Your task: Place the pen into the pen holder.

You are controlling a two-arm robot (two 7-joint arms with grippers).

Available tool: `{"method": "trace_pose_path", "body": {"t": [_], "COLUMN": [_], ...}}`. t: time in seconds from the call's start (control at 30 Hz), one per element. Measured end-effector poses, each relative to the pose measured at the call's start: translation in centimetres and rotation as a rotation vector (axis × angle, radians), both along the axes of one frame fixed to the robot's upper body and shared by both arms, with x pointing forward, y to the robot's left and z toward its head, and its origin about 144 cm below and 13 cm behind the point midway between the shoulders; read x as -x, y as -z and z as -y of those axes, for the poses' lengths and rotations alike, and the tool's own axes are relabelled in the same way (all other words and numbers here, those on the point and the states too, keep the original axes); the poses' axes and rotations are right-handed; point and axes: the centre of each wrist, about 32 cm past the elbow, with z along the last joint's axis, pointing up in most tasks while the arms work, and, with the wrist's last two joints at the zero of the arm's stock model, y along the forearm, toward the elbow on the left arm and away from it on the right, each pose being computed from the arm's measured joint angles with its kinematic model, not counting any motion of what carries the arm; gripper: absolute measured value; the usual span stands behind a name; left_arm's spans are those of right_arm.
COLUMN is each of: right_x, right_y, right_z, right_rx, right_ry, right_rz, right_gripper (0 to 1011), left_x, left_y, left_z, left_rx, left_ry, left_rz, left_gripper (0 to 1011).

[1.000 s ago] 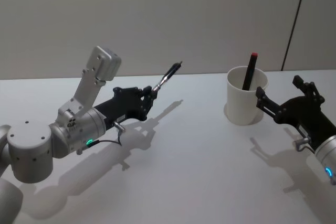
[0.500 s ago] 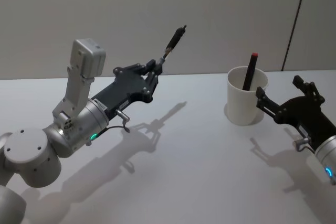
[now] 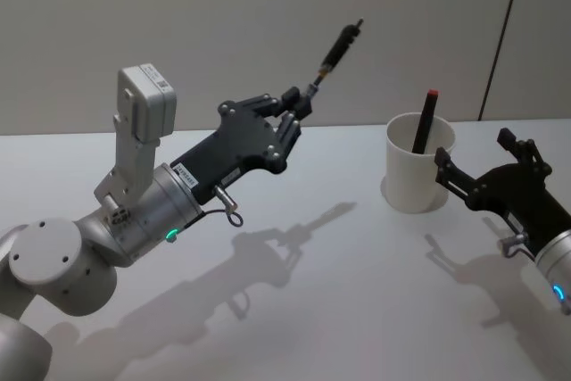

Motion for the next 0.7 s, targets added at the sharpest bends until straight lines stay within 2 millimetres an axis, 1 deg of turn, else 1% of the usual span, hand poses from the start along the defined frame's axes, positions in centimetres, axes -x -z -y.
{"method": "trace_pose_path", "body": {"t": [0.2,0.7], "right_x": [0.0,0.0], "right_y": [0.0,0.0], "right_z": [0.0,0.0], "right_rx": [0.000,0.000], "right_ry": [0.000,0.000], "right_rz": [0.000,0.000], "right_gripper": [1001,1001], "left_x": [0.0,-0.5], "left_y": [-0.1,0.4], "left_z": [0.4,1.5], "left_rx": [-0.017,-0.065], "left_ry": [0.097,0.207], "left_rz": [0.008,-0.014], "left_gripper": [125,125]}}
